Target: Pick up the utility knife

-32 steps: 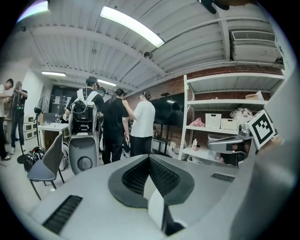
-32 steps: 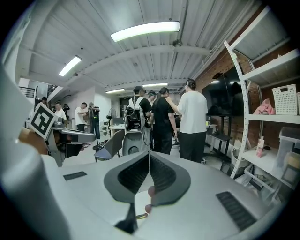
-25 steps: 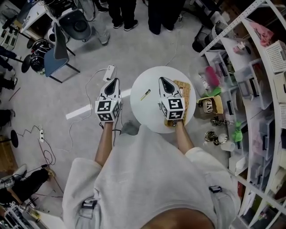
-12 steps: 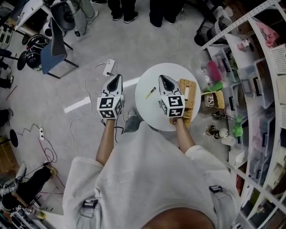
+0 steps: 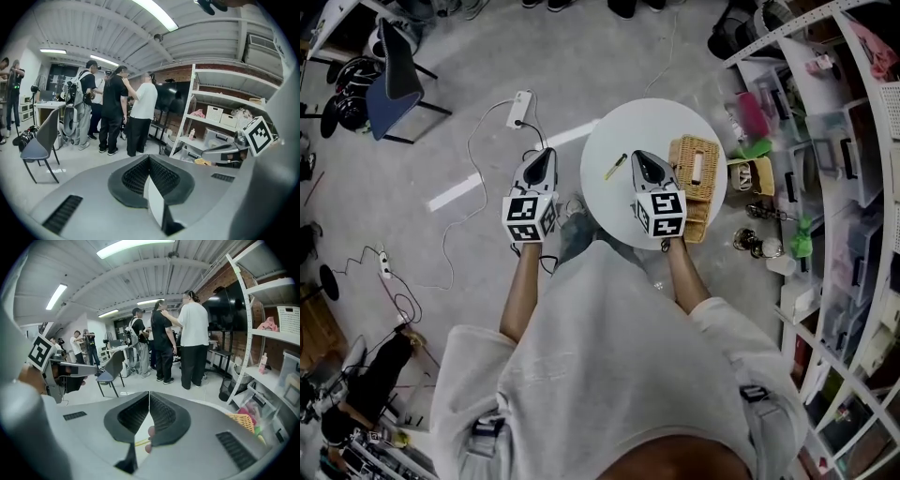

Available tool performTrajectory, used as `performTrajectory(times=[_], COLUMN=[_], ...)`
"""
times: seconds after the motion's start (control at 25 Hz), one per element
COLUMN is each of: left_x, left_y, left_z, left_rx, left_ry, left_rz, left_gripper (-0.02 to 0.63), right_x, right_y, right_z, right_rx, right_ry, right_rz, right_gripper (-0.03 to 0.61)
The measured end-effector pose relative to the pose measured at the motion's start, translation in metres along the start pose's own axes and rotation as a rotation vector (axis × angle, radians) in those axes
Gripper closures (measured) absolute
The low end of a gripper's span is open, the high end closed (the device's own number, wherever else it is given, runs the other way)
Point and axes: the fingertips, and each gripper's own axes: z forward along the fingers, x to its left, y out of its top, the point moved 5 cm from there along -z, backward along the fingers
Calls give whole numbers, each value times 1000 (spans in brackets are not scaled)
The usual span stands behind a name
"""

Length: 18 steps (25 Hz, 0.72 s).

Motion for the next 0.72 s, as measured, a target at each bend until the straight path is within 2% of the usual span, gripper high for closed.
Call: performTrajectory(times=[0.52, 0.68, 0.72], left_x=[-7, -7, -8], left_y=[-55, -63, -64], left_z=[1, 1, 1], left_rx=[93, 109, 112], left_ry=[-27, -28, -29], left_rz=[-46, -50, -50], left_gripper=[594, 594, 594], right_x=[15, 20, 20], right_y=[-82, -99, -102], right_z=[-9, -9, -9], right_rx=[166, 173, 176], right_ry=[3, 45, 59], right_rz=[60, 123, 147], right_gripper=[546, 541, 520])
